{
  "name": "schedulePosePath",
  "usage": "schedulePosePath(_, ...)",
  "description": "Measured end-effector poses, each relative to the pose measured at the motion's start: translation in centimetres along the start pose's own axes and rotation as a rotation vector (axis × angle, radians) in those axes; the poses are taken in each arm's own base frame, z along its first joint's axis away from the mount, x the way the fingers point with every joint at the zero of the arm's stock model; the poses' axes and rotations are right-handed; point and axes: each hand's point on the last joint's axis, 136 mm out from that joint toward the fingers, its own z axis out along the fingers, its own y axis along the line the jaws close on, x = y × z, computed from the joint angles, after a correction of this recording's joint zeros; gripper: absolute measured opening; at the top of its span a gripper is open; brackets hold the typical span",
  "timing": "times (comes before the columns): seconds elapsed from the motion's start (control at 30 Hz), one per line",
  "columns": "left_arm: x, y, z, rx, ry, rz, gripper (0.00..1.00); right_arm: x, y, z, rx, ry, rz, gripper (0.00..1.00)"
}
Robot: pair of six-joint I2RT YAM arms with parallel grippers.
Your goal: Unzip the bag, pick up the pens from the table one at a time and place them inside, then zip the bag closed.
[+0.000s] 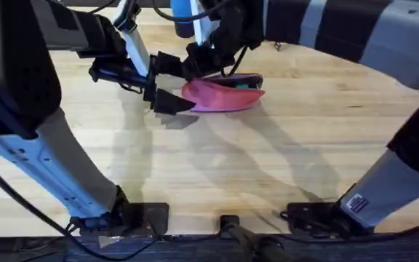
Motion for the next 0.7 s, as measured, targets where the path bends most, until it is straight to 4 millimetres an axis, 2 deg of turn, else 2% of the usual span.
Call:
schedulePosePath(0.07,0.00,0.02,0.03,0.000,0.000,0.002,0.968,0.00,0.00,0.00,0.000,0.000,0.000,0.032)
schedulePosePath(0.3,0.38,0.06,0.02,-0.001,0.022,0.004,0.667,0.01,0.00,0.00,0.000,0.000,0.000,0.032)
schedulePosePath(0.37,0.50,0.19,0.02,-0.004,0.030,0.012,0.501,0.10,0.01,0.00,-0.001,0.004,0.002,0.032)
schedulePosePath(0.5,0.88,0.47,-0.10,-0.012,0.048,0.028,0.078,0.62,0.58,0.06,-0.019,0.025,0.003,0.032)
schedulePosePath(0.7,0.89,0.47,-0.11,-0.013,0.050,0.027,0.046,0.63,0.64,0.08,-0.019,0.025,0.004,0.032)
